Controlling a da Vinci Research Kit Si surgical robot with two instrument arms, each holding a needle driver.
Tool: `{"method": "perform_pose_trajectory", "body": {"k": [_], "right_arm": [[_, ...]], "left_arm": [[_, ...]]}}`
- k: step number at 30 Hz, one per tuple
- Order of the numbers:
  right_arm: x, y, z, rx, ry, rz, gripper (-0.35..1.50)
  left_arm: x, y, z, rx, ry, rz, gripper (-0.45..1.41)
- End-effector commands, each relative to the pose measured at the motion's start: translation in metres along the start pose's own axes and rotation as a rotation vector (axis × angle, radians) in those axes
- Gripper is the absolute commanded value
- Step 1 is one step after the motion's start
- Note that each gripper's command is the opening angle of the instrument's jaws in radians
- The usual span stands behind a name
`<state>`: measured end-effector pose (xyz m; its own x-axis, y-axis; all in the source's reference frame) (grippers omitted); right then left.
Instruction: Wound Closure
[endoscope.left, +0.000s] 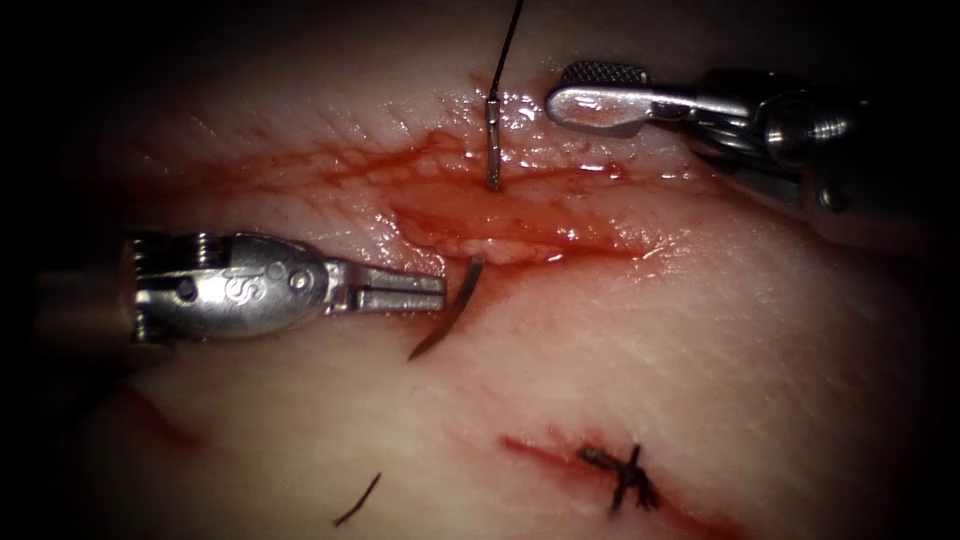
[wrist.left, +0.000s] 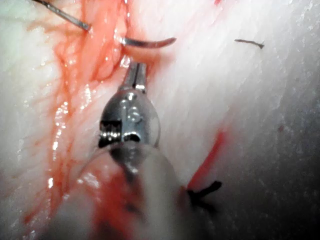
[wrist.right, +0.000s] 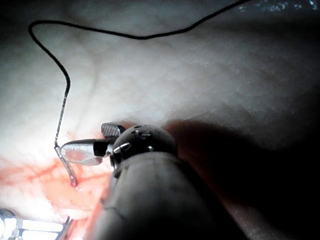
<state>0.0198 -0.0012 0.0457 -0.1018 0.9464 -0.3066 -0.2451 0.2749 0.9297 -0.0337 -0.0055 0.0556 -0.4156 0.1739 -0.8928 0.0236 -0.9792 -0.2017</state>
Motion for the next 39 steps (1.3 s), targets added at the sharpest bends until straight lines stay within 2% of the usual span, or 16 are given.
{"method": "perform_pose_trajectory", "body": {"k": [1,9,13,21,26,28,29,30,34,39], "right_arm": [[0.0000,0.0004,0.0006,-0.001,0.000,-0.004,1.31],[-0.0012,0.0013,0.0007,-0.005,0.000,-0.022,1.30],[-0.0019,0.0020,0.0009,-0.010,0.002,-0.034,1.28],[-0.0026,0.0028,0.0008,-0.026,-0.001,-0.052,1.25],[-0.0026,0.0027,0.0007,-0.028,0.001,-0.051,1.23],[-0.0026,0.0027,0.0007,-0.028,0.000,-0.051,1.21],[-0.0027,0.0027,0.0007,-0.029,-0.002,-0.052,1.20],[-0.0027,0.0027,0.0007,-0.029,-0.002,-0.052,1.20],[-0.0027,0.0027,0.0007,-0.032,-0.001,-0.052,1.18],[-0.0027,0.0027,0.0005,-0.039,-0.004,-0.052,1.15]], "left_arm": [[-0.0002,0.0000,0.0009,-0.005,0.007,0.013,0.07],[0.0010,0.0010,0.0007,-0.003,0.100,0.080,0.44],[0.0020,0.0008,0.0010,0.007,0.102,0.108,0.64],[0.0027,0.0002,0.0019,0.022,0.097,0.129,0.61],[0.0029,0.0001,0.0025,0.026,0.096,0.141,0.49],[0.0030,0.0000,0.0026,0.028,0.099,0.140,0.29],[0.0031,-0.0002,0.0026,0.035,0.109,0.139,0.10],[0.0031,-0.0002,0.0026,0.035,0.109,0.139,0.10],[0.0035,-0.0005,0.0025,0.047,0.131,0.142,-0.45],[0.0044,-0.0004,0.0020,0.049,0.160,0.137,-0.45]]}}
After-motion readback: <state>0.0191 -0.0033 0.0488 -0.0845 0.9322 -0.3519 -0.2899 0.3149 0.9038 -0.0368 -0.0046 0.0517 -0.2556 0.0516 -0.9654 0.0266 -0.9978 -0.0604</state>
